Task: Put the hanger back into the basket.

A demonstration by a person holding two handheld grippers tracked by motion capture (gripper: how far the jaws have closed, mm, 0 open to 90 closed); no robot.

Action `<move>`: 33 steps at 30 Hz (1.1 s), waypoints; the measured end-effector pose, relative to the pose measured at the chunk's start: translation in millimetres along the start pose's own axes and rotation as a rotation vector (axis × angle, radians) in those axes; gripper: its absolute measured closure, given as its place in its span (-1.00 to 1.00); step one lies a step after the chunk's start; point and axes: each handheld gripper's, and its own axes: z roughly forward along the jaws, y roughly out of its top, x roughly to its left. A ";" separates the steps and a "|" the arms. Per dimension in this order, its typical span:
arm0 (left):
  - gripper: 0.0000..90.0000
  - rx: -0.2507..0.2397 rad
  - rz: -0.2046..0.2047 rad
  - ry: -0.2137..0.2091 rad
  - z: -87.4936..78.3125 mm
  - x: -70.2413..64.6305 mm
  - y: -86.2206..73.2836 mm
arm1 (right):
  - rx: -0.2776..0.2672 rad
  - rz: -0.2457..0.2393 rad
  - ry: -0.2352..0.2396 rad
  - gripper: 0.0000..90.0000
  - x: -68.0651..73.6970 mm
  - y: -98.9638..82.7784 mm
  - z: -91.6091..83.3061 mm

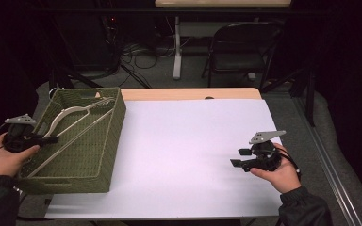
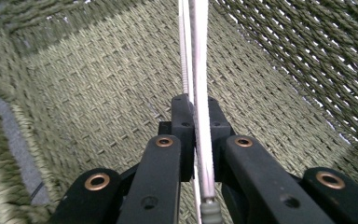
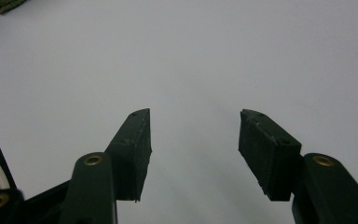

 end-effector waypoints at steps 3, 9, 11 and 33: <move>0.93 0.040 0.006 0.007 5.6 -2.1 2.1 | 0.002 0.004 0.001 -0.04 0.0 -1.3 1.1; 0.93 0.052 0.003 0.011 15.2 -2.5 3.6 | 0.006 0.009 0.000 -0.04 -1.2 -4.8 2.0; 0.93 0.074 0.012 0.024 18.2 -3.0 3.9 | 0.002 0.013 0.001 -0.03 -1.4 -5.3 1.4; 0.75 0.109 -0.063 0.087 23.3 0.4 4.2 | 0.006 0.012 -0.001 -0.04 -2.2 -7.2 1.6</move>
